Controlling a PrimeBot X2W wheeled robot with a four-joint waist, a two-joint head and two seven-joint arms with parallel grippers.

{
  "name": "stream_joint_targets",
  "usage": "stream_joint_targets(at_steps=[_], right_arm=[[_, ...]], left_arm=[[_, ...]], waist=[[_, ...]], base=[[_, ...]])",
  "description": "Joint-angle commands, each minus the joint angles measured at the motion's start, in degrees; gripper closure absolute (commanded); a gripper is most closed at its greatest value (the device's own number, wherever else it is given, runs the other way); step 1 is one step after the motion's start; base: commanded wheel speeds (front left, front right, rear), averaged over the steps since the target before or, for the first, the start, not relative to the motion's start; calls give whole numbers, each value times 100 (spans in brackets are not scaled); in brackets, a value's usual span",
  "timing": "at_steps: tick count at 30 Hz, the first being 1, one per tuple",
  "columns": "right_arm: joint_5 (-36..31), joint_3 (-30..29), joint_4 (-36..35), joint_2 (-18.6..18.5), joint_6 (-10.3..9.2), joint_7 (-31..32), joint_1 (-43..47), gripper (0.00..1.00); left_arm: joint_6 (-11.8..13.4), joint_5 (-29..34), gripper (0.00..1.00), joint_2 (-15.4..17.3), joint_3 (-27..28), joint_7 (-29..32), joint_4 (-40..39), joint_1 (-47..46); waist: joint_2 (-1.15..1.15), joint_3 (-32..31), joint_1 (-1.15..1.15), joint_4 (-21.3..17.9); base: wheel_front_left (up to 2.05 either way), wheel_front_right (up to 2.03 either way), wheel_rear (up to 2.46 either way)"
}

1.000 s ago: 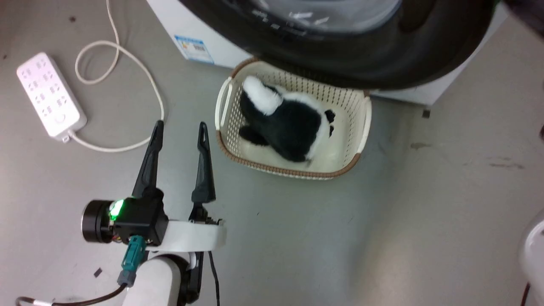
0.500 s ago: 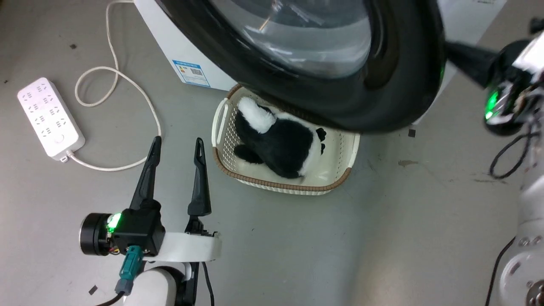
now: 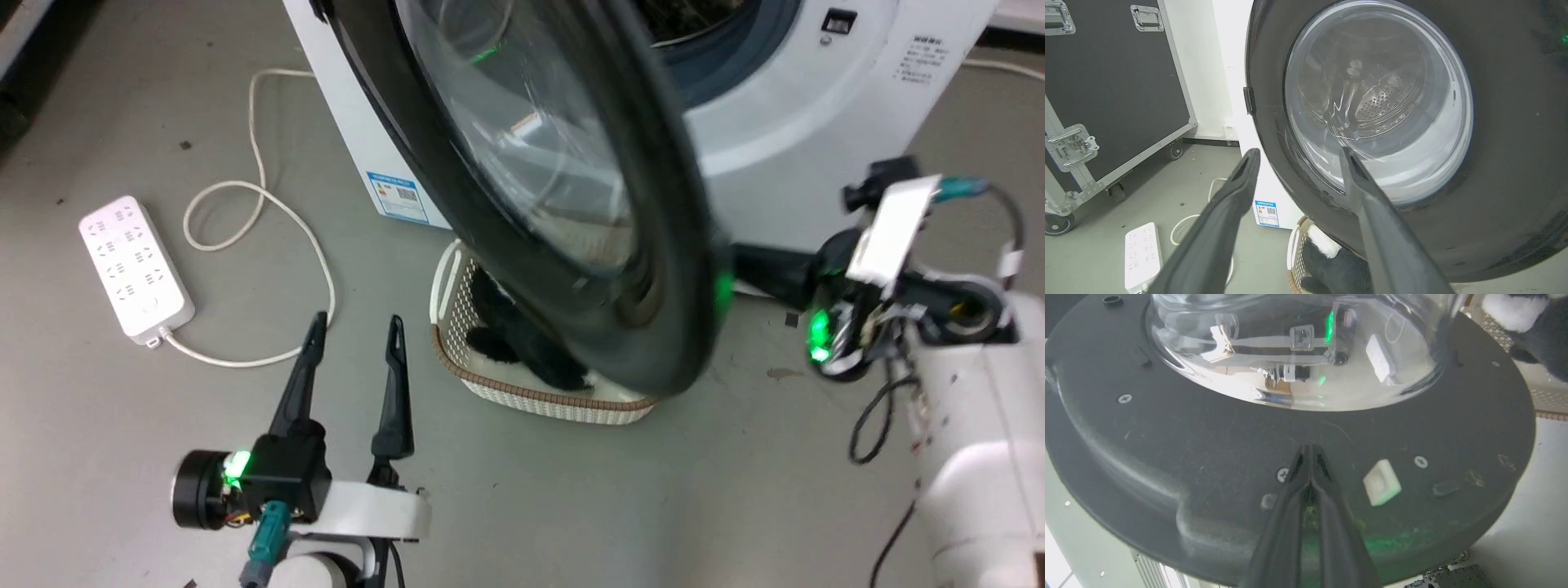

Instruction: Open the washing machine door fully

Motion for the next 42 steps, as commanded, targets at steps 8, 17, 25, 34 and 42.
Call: stream_joint_targets(at_steps=[8, 17, 25, 34, 42], right_arm=[[1501, 2096, -876, 45, -3, -605, 1127, 100], [1523, 2423, -1061, 14, -3, -1181, 1271, 100], [365, 1990, -2159, -540, -3, -2805, 1520, 0], [-2995, 2221, -3983, -1732, -3, -6062, 2614, 0], [-5625, 1427, -4394, -1052, -3, -7632, 4193, 0]], left_arm=[[-19, -87, 0, 6, -232, -32, 237, 220], [-6, -149, 0, 6, -231, -32, 323, 218], [-64, -368, 0, 6, -143, -32, 382, 218], [-255, -452, 0, 6, 262, -32, 402, 278], [-451, -348, 0, 7, 596, -32, 336, 574]], waist=[[0, -222, 1, 153], [0, -258, 1, 101], [0, -452, 1, -185], [0, -678, 1, -658], [0, -868, 1, -1065]], base=[[0, 0, 0], [0, 0, 0], [0, 0, 0], [0, 0, 0], [0, 0, 0]])
